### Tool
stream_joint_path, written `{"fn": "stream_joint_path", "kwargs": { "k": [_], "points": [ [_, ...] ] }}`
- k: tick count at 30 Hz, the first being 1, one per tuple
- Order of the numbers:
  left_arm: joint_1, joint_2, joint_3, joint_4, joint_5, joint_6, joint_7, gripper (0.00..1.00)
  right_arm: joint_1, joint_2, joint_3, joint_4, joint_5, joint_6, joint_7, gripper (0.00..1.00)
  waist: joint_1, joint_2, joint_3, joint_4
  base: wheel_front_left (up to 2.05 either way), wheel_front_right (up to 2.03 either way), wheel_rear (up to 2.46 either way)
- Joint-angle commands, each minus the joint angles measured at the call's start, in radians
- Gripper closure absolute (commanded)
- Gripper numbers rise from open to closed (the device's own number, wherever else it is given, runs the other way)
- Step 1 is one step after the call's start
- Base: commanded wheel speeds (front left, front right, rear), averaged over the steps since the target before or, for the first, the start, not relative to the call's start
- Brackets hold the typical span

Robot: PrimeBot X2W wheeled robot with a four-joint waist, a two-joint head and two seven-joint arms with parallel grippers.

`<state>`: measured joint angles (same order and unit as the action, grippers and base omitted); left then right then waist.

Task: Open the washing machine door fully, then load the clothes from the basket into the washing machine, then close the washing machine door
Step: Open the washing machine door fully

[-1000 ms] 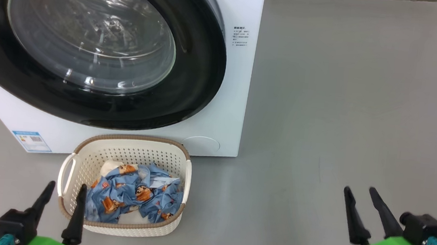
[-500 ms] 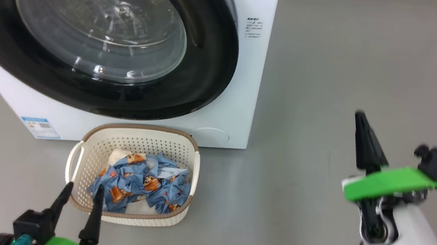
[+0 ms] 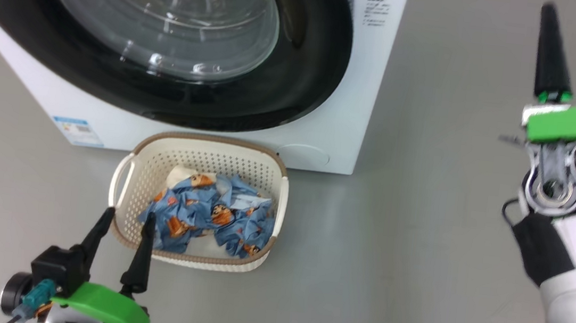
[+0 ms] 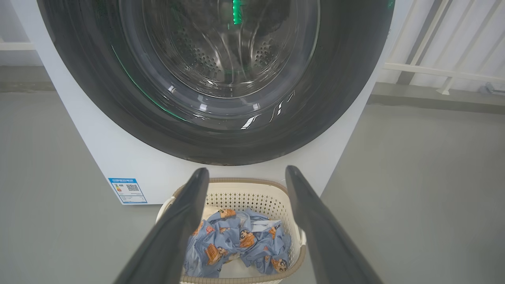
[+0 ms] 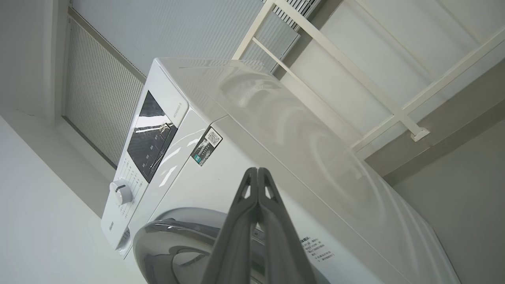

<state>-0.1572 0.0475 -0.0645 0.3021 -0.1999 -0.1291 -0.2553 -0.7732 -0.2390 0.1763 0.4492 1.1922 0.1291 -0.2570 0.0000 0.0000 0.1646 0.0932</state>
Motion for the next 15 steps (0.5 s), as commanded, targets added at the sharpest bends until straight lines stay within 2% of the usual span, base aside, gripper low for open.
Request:
{"fn": "stream_joint_path", "kwargs": {
  "k": [1,5,11,15],
  "points": [
    [-0.041,0.011,0.022,-0.024,-0.008,-0.002,-0.006,0.0,-0.047,-0.006,0.032,-0.018,0.043,0.002,-0.005,1.0,0.0,0.0,0.034,0.032,0.0,0.0,0.0],
    [-0.063,0.008,0.002,-0.022,-0.017,-0.002,-0.006,0.0,-0.11,-0.039,0.065,-0.002,0.178,0.002,0.051,1.0,0.0,0.0,0.062,0.061,0.0,0.0,0.0],
    [-0.095,0.005,-0.021,-0.027,-0.028,-0.002,-0.006,0.0,-0.201,-0.089,0.057,0.022,0.379,0.002,0.272,1.0,0.0,0.0,0.108,0.108,0.0,0.0,0.0],
    [-0.113,0.004,-0.036,-0.03,-0.037,-0.002,-0.006,0.0,-0.253,-0.129,0.055,0.062,0.427,0.002,0.407,1.0,0.0,0.0,0.136,0.138,0.0,0.0,0.0]
  ]
}}
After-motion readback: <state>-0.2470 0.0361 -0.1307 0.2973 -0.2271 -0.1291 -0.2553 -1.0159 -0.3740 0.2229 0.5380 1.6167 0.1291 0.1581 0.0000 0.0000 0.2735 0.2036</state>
